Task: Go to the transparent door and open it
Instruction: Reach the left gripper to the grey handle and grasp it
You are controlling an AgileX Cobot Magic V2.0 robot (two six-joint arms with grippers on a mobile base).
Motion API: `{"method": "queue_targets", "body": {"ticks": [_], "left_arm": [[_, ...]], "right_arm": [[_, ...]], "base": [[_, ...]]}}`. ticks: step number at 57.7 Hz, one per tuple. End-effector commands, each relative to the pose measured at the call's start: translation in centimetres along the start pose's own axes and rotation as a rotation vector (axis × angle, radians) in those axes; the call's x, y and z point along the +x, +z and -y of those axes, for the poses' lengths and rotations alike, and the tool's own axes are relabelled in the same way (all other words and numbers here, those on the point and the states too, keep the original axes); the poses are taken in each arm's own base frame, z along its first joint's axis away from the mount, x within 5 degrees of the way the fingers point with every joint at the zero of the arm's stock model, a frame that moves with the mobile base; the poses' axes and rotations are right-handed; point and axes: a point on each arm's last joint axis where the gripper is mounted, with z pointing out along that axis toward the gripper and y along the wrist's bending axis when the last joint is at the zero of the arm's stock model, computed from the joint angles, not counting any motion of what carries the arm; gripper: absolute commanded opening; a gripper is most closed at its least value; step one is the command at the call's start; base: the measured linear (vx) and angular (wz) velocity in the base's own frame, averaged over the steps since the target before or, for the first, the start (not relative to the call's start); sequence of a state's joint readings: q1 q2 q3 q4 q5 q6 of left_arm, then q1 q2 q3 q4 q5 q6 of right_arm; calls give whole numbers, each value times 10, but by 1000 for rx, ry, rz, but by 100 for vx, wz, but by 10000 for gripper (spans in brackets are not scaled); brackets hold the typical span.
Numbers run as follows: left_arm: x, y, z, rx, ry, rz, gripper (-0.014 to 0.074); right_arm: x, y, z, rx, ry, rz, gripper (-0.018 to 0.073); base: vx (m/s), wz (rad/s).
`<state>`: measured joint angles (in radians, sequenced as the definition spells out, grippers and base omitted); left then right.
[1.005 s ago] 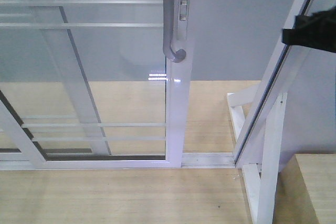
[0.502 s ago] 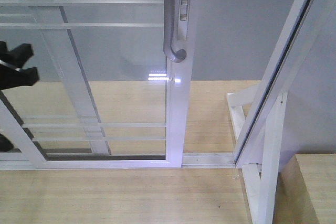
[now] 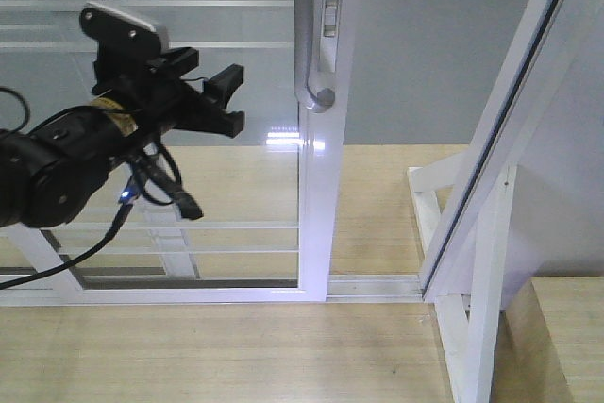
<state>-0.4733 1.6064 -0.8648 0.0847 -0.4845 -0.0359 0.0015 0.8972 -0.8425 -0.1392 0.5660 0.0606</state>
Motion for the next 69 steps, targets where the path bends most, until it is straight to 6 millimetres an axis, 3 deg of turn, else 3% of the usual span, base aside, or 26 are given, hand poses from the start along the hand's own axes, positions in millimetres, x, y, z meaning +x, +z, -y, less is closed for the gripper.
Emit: {"method": "queue_targets", "body": {"ticks": [1, 19, 44, 55, 69], "left_arm": [[-41, 14, 1, 7, -6, 196, 516], [-62, 77, 8, 25, -2, 282, 516], [-72, 135, 12, 30, -6, 372, 507], [-66, 146, 10, 10, -1, 370, 484], [-65, 145, -17, -178, -64, 390, 465]], "right_arm": [[-15, -9, 2, 5, 0, 110, 245], [-15, -9, 2, 6, -1, 110, 245], [-11, -3, 2, 10, -9, 55, 245], [-9, 1, 2, 10, -9, 21, 245], [-9, 1, 2, 12, -11, 22, 245]], "base": [[0, 0], [0, 0], [0, 0], [0, 0], [0, 0]]}}
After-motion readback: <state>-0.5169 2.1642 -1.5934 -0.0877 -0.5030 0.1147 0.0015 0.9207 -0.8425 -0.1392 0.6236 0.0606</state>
